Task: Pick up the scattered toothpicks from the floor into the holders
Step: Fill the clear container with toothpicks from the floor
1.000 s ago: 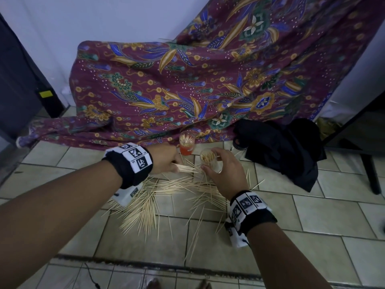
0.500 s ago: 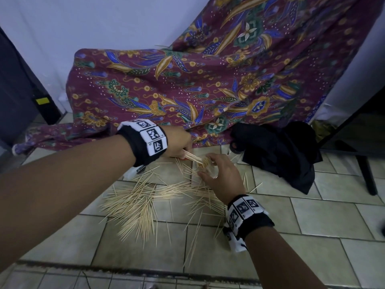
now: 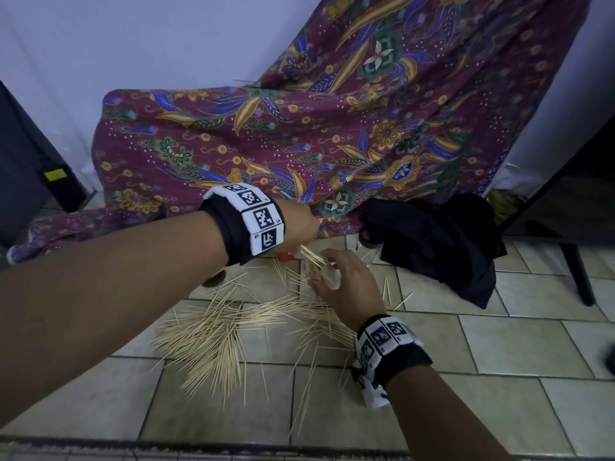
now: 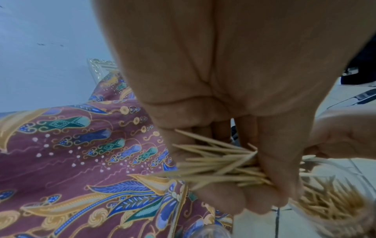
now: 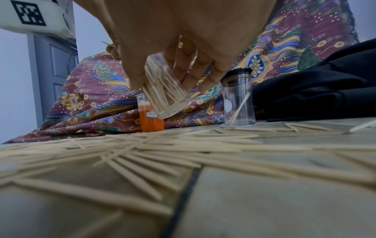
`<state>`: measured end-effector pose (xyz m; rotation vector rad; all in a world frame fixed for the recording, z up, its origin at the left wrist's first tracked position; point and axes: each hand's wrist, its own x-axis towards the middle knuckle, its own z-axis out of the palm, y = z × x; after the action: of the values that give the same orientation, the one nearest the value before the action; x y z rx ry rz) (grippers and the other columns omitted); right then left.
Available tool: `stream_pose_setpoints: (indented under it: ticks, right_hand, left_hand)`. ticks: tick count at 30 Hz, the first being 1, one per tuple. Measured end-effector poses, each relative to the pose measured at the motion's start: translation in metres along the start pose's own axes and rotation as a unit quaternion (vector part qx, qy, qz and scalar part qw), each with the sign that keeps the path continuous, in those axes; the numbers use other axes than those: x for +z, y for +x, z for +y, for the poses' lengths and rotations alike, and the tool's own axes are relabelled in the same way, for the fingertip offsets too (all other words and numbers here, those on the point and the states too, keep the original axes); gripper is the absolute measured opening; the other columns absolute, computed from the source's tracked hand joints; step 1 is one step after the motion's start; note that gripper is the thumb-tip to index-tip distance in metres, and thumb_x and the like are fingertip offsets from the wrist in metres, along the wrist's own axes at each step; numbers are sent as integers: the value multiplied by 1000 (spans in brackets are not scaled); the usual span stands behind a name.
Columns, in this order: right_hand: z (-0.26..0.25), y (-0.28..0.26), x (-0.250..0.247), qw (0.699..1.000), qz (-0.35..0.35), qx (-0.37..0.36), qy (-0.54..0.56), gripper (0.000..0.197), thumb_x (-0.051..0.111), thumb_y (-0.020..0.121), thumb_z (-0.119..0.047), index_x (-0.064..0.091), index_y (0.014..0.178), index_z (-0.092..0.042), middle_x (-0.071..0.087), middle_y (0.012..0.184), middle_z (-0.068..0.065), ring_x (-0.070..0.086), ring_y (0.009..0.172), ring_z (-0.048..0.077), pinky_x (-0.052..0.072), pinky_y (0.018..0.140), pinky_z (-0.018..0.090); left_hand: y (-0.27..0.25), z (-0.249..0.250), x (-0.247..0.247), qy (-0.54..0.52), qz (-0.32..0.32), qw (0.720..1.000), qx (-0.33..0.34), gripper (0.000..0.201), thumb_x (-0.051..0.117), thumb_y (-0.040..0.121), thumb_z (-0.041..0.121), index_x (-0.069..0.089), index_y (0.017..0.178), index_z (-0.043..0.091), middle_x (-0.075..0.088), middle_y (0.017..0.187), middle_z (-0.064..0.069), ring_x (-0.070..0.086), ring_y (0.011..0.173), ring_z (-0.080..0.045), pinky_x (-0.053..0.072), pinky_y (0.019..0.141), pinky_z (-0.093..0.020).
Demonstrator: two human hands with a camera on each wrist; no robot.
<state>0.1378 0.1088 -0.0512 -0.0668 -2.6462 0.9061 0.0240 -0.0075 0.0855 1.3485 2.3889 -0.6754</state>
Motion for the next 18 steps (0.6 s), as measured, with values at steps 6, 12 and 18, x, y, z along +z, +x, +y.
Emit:
stream_pose_setpoints:
  ticks: [6, 12, 18]
  right_hand:
    - [-2, 1, 1, 999, 14, -27, -11, 44, 83, 73, -23, 65, 112, -13, 64, 103, 2, 58, 93, 19, 34, 78, 17]
    - [0, 0, 0, 1000, 13, -16, -2, 47, 82, 74, -28, 64, 115, -14, 63, 106, 1, 59, 94, 19, 45, 82, 27]
    - [1, 1, 4, 1000, 2, -24, -9, 46, 80, 77, -30, 63, 116, -14, 62, 106, 0, 57, 97, 18, 45, 85, 29]
  left_hand:
    - [1, 12, 0, -2, -30, 999, 13, 20, 51, 97, 15, 54, 77, 13, 52, 79, -3, 46, 70, -20, 43, 68, -34]
    - [3, 4, 3, -37, -22, 999, 9, 12, 57, 94, 20, 58, 87, 11, 54, 74, -1, 50, 66, -16, 42, 65, -32]
    - [2, -5, 8, -65, -34, 997, -1, 19, 60, 92, 21, 72, 100, 9, 65, 85, -5, 56, 77, -22, 40, 64, -30]
